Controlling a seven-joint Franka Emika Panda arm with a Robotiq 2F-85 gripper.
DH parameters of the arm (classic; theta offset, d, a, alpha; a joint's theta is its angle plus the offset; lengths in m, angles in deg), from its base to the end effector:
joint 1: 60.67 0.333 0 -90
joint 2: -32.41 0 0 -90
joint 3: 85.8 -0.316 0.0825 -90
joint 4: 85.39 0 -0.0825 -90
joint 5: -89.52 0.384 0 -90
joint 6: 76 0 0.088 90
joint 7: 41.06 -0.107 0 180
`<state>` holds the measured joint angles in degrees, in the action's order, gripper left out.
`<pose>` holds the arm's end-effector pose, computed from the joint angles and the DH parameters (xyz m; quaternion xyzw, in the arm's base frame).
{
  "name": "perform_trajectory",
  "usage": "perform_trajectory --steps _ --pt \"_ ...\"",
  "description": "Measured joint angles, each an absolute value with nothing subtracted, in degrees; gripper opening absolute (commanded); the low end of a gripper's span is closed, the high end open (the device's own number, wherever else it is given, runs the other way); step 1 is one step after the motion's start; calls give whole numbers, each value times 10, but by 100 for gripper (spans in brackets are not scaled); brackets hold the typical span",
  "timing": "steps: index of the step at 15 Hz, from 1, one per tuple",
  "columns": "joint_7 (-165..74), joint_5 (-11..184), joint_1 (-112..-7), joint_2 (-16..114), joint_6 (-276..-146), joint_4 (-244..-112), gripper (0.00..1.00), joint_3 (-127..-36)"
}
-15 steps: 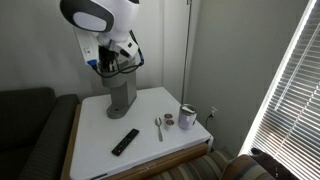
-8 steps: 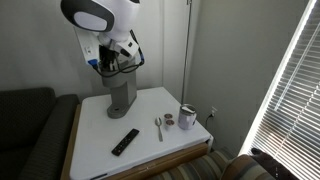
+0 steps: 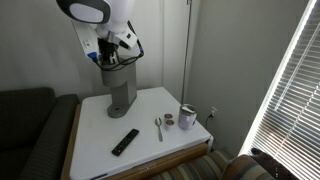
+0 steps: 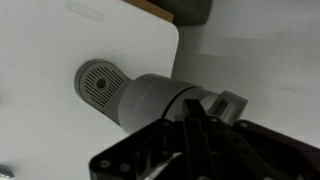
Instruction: Open the top compartment of the coffee machine.
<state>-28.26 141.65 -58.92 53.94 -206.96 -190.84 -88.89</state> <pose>0.6461 0.0705 0.3388 -0.9259 0.1379 -0.0536 0.3476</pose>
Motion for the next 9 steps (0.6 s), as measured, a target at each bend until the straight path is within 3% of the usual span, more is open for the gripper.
perform_trajectory --steps 9 --pt "-280 1416 -587 521 -2101 -1909 0 -901"
